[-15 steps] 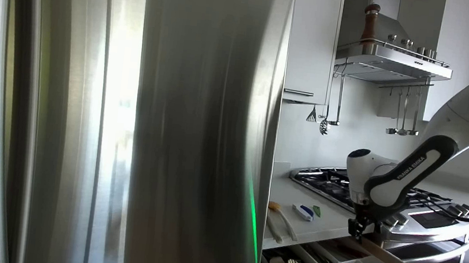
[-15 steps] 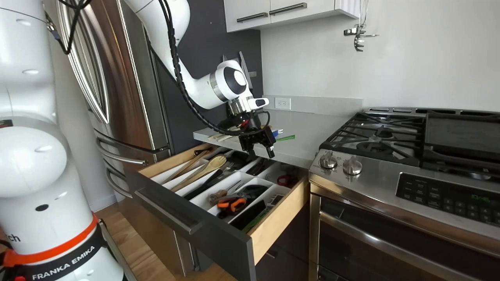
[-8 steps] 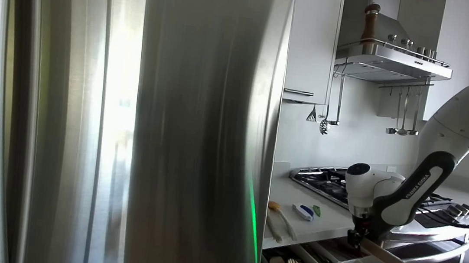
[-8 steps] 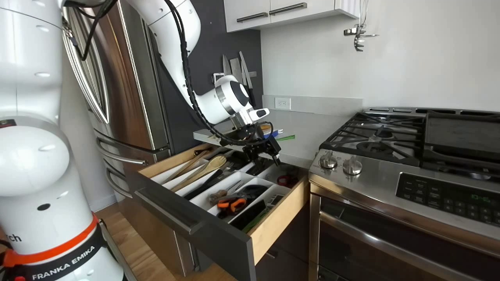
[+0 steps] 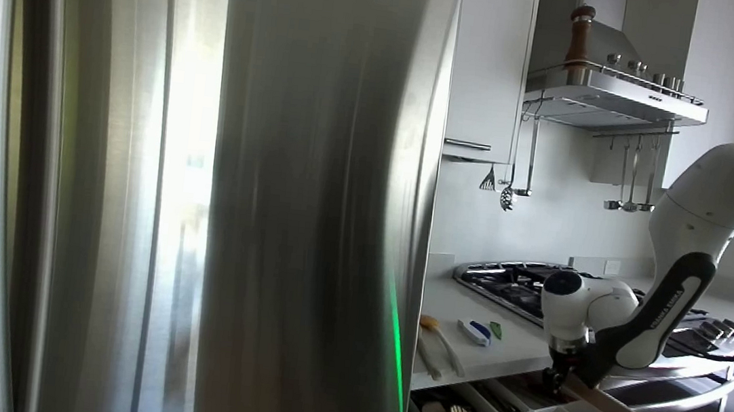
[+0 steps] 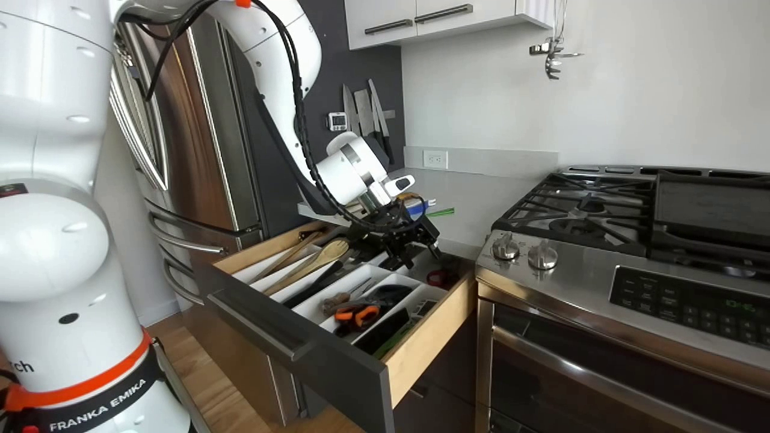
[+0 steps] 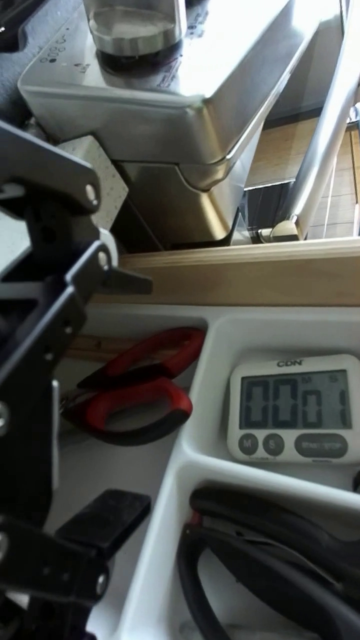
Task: Remove the black and red pair of scissors from the drawer and put it on the counter
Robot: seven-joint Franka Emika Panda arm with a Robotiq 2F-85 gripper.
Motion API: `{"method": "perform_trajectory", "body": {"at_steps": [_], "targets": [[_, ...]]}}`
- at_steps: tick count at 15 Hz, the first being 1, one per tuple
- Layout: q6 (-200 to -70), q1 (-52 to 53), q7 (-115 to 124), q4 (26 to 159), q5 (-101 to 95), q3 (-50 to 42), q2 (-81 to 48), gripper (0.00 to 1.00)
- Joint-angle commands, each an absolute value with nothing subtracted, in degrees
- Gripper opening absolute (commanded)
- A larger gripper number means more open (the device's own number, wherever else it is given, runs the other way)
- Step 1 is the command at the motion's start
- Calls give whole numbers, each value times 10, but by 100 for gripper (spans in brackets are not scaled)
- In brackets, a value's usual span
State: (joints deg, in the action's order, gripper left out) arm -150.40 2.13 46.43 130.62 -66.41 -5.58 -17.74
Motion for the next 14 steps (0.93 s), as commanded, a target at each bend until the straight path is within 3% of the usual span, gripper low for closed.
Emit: {"method": "perform_trajectory", "body": {"at_steps": [1, 7, 10, 11, 14], "targets": [[-1526, 25, 500, 1290, -733, -68, -208, 100], [-1541, 25, 549, 1262, -824, -70, -243, 100], [-1539, 22, 563, 1246, -843, -68, -261, 93], [-1540, 21, 564, 1241, -846, -67, -267, 86], [-1544, 20, 564, 1228, -851, -65, -284, 82]]}}
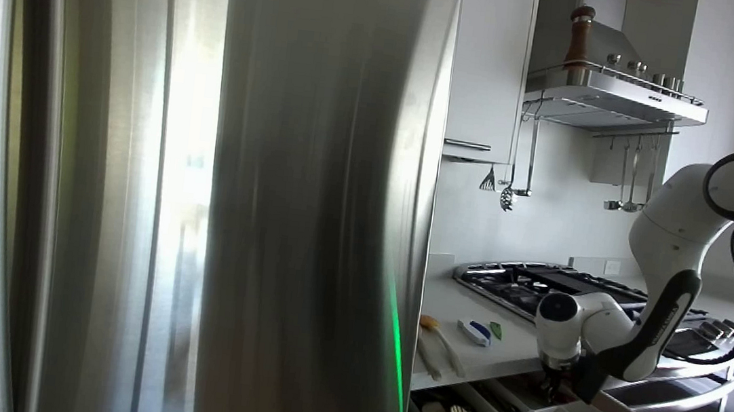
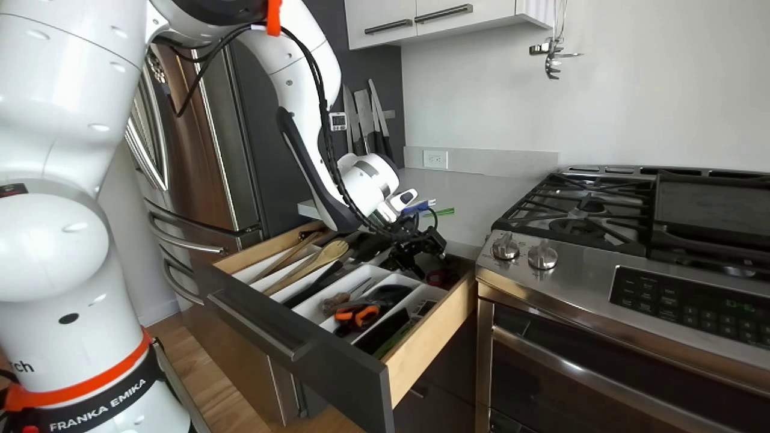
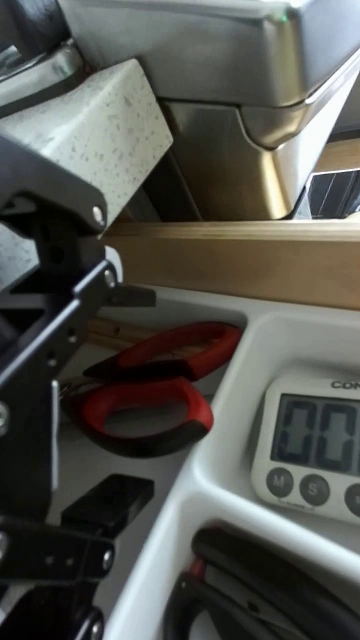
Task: Remove the black and red pair of scissors from the drawer and put it on the counter
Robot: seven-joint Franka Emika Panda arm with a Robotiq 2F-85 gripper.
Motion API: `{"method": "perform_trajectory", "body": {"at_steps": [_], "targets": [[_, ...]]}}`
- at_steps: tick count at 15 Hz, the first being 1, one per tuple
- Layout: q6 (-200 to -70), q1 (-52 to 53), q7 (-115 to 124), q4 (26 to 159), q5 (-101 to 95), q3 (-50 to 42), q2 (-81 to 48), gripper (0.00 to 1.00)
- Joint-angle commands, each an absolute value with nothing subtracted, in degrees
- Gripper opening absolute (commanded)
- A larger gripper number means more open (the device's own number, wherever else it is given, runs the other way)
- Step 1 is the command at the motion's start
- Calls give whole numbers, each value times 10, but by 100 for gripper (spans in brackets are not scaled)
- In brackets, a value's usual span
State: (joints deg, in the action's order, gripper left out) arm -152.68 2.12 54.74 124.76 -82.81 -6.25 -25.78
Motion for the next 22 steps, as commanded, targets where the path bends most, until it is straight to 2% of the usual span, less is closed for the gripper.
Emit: {"method": "perform_trajectory", "body": {"at_steps": [1, 3, 7, 12, 14, 15, 16, 22], "targets": [[-1547, 19, 561, 1224, -849, -64, -290, 84], [-1550, 19, 559, 1217, -849, -63, -299, 77], [-1556, 17, 549, 1214, -838, -60, -307, 42], [-1552, 17, 547, 1218, -835, -61, -297, 4], [-1549, 18, 547, 1223, -835, -60, -292, 0], [-1545, 18, 544, 1228, -831, -60, -288, 3], [-1543, 20, 547, 1231, -834, -60, -284, 0], [-1527, 25, 532, 1268, -837, -64, -240, 2]]}}
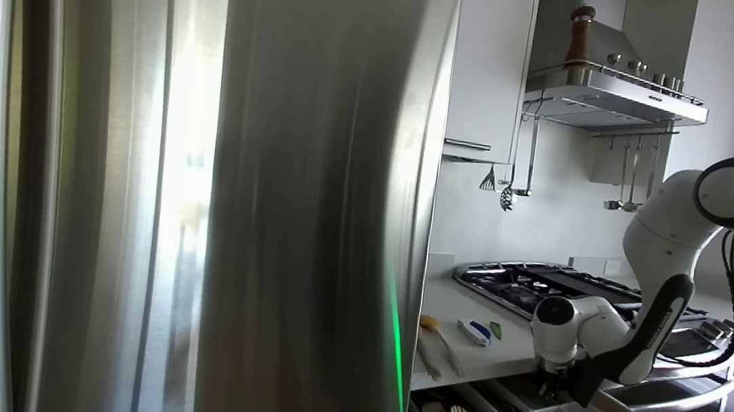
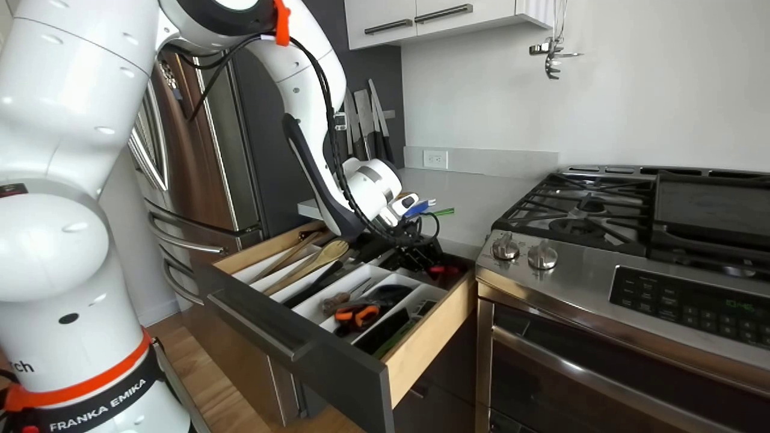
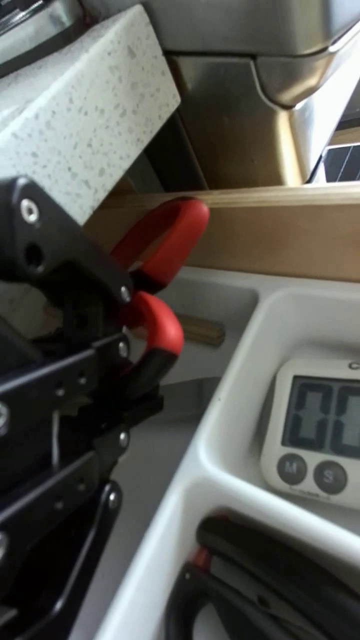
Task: Remove the black and red pair of scissors from the drawer and put it on the counter
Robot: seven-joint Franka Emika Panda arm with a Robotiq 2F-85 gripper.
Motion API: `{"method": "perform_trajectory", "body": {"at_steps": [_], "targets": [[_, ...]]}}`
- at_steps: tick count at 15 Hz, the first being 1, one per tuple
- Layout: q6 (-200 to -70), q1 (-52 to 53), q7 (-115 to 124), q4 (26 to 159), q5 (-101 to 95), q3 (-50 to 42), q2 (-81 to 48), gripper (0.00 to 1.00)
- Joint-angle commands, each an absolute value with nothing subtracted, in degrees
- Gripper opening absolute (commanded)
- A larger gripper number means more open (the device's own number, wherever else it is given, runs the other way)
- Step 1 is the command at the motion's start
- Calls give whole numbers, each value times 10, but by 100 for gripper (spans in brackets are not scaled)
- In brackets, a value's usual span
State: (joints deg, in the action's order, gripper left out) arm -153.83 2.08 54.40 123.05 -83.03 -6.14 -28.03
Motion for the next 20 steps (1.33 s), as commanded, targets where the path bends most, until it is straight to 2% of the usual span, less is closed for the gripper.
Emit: {"method": "perform_trajectory", "body": {"at_steps": [1, 12, 20], "targets": [[-1528, 25, 528, 1277, -838, -64, -230, 2], [-1562, 17, 431, 1386, -814, -53, -125, 2], [-1608, 4, 402, 1506, -800, -63, 3, 2]]}}
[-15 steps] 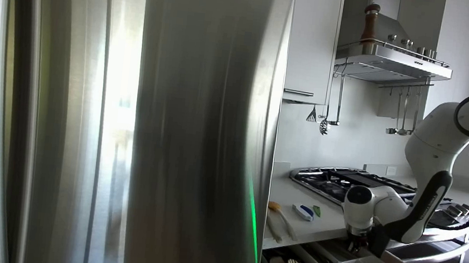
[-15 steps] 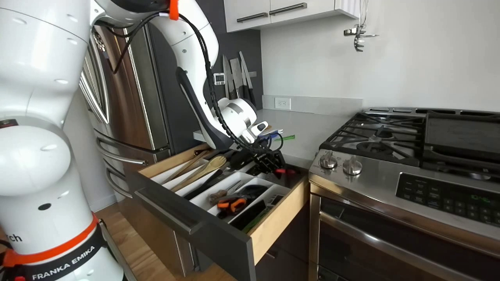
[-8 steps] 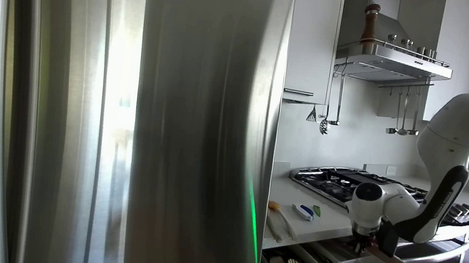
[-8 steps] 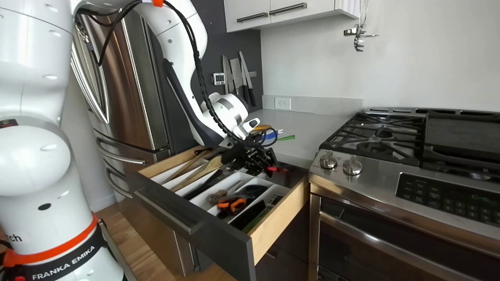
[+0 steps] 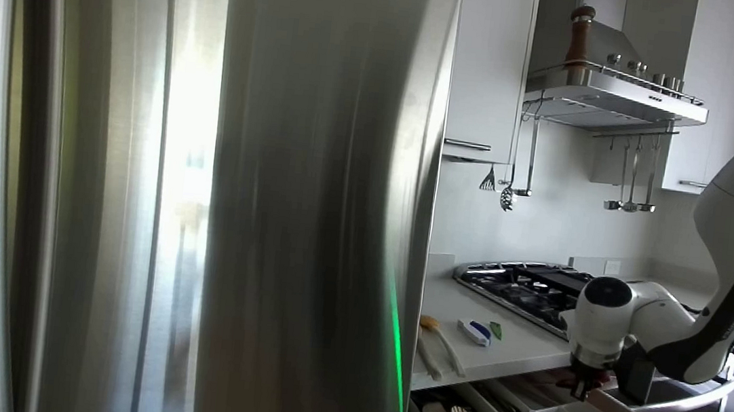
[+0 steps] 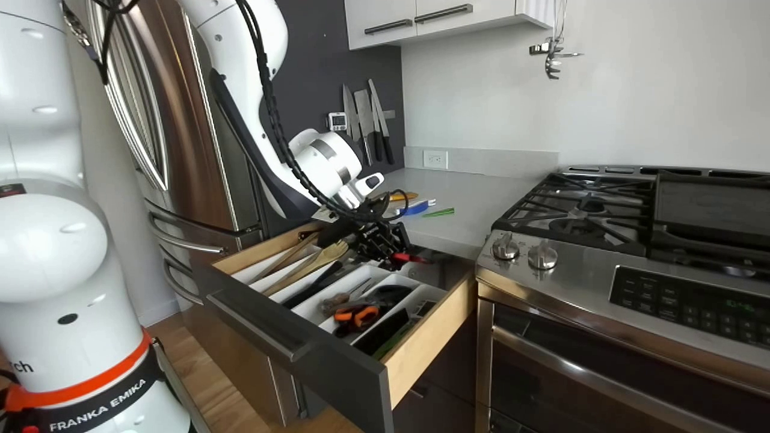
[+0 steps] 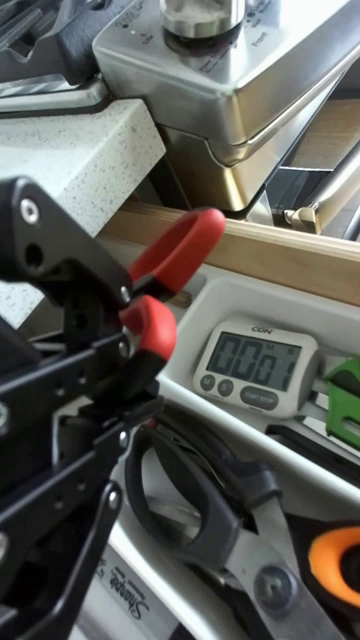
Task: Remove the black and red pair of scissors from the drawer and put it on the counter
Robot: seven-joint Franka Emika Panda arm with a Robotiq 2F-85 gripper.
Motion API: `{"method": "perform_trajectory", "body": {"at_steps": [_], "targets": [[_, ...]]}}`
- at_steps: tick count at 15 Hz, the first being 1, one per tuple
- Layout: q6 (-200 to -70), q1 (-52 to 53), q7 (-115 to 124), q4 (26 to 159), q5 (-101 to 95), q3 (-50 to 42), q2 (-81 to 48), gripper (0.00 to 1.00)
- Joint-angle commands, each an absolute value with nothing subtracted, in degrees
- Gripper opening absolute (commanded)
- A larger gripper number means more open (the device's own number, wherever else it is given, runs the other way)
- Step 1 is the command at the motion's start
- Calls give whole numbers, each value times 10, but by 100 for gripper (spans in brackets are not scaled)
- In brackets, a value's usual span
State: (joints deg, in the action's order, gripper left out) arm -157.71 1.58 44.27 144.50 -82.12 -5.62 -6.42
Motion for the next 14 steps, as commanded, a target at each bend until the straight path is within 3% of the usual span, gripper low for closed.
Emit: {"method": "perform_trajectory", "body": {"at_steps": [1, 8, 9, 14], "targets": [[-1635, -1, 373, 1526, -793, -66, 22, 2], [-1760, -15, 194, 1620, -733, -109, 131, 2], [-1788, -8, 193, 1579, -746, -124, 83, 2], [-1906, -7, 195, 1583, -759, -172, 108, 2]]}}
